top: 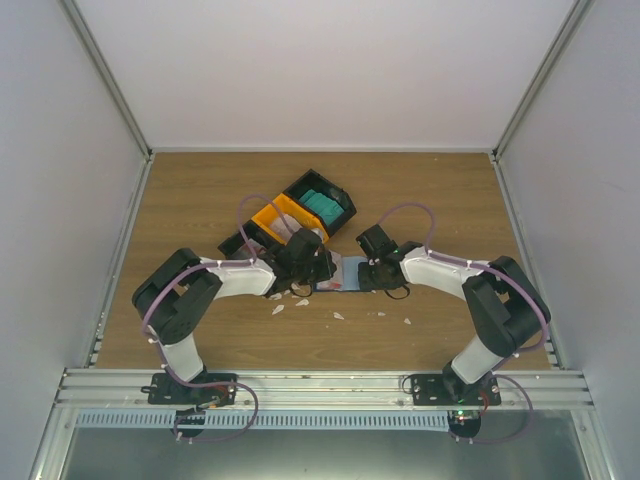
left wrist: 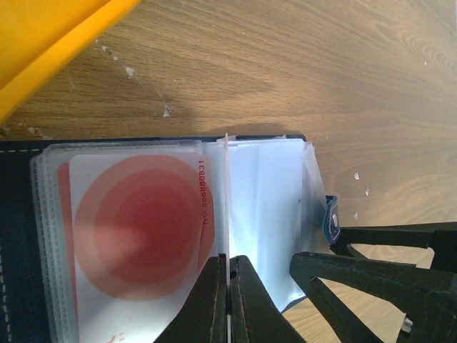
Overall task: Put the credit cards into the card holder
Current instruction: Insert the credit card into the card holder.
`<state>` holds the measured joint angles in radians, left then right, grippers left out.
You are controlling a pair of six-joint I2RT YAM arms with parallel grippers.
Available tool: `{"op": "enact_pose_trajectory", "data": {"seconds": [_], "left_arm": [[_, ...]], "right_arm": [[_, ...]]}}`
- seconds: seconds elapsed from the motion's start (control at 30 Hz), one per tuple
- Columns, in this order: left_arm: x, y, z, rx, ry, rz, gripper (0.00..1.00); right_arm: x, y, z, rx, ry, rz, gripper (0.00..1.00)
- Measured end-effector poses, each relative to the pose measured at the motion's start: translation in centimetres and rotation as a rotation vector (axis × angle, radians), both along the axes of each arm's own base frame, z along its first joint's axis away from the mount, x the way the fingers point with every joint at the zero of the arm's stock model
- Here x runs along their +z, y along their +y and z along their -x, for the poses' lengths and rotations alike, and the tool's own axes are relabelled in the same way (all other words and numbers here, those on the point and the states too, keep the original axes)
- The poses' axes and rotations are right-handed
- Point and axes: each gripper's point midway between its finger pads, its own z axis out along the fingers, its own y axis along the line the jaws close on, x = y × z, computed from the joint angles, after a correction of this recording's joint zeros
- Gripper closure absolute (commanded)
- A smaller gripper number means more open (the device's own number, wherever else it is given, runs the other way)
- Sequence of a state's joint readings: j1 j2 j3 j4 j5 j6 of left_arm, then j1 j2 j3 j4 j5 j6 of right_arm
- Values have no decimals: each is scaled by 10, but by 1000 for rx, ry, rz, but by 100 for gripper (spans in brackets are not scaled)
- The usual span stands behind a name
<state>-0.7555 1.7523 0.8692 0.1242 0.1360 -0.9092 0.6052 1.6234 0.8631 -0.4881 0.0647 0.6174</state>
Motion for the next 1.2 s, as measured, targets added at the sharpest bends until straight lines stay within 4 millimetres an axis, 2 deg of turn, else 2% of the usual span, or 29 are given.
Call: {"op": "enact_pose_trajectory", "data": {"seconds": [0.6, 1.2], "left_arm": [[-7, -3, 8, 28, 94, 67, 100], [-19, -7, 3, 2, 90, 31, 89]], "right_arm": [[-1, 0, 0, -2, -2, -10, 53], [-1, 0, 0, -5, -6, -15, 53]]}}
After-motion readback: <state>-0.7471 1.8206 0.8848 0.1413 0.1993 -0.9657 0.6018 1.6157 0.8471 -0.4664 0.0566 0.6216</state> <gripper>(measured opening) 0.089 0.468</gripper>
